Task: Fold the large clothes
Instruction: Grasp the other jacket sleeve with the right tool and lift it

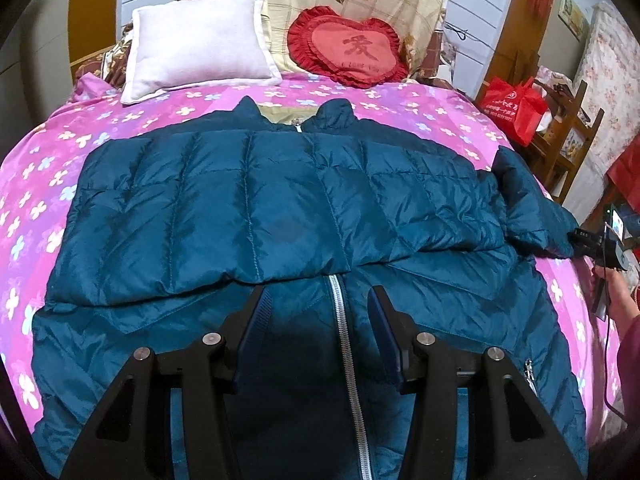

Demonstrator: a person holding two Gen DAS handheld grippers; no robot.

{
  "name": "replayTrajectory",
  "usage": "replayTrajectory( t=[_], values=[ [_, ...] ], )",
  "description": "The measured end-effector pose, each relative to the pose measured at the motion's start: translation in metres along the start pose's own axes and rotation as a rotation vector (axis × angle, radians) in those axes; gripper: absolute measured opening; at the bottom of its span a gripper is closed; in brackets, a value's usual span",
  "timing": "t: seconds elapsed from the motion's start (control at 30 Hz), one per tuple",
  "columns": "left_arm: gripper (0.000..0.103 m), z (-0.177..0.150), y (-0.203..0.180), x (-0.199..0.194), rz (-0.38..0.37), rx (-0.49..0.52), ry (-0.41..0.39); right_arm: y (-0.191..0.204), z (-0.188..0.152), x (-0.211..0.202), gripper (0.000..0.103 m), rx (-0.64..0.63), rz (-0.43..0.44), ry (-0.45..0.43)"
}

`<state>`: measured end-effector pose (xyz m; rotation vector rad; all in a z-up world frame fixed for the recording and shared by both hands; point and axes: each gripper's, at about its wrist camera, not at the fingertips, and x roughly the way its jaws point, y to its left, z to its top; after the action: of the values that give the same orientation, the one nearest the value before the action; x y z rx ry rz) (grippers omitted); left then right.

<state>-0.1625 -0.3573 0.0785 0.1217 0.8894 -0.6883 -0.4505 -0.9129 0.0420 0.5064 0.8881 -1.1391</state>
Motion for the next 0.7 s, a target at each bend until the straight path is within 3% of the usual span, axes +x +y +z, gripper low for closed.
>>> replayTrajectory(
  t=[0.03,0.07,0.1,0.27,0.47,0.7],
  values=[
    [0.032,0.000,0.000,-0.001,-0.004,0.001,-0.001,0.002,0.001,-0.003,0.063,-0.012,0.014,-0.006],
    [0.032,-0.001,-0.001,-0.003,-0.007,0.003,-0.001,0.004,0.002,-0.004,0.037,-0.020,0.035,-0.005],
    [0.032,-0.001,0.000,-0.004,-0.009,0.004,-0.002,0.006,0.003,-0.007,0.023,-0.019,0.068,0.004],
    [0.032,-0.002,0.004,-0.018,-0.008,0.006,-0.023,0.019,0.005,-0.042,0.018,-0.053,0.126,-0.056],
    [0.032,0.000,0.032,-0.027,0.049,-0.055,-0.020,0.029,0.016,-0.099,0.018,-0.057,0.251,-0.150],
    [0.032,-0.006,0.074,-0.022,0.140,-0.149,0.031,0.086,0.019,-0.169,0.018,-0.185,0.351,-0.238]
  ],
)
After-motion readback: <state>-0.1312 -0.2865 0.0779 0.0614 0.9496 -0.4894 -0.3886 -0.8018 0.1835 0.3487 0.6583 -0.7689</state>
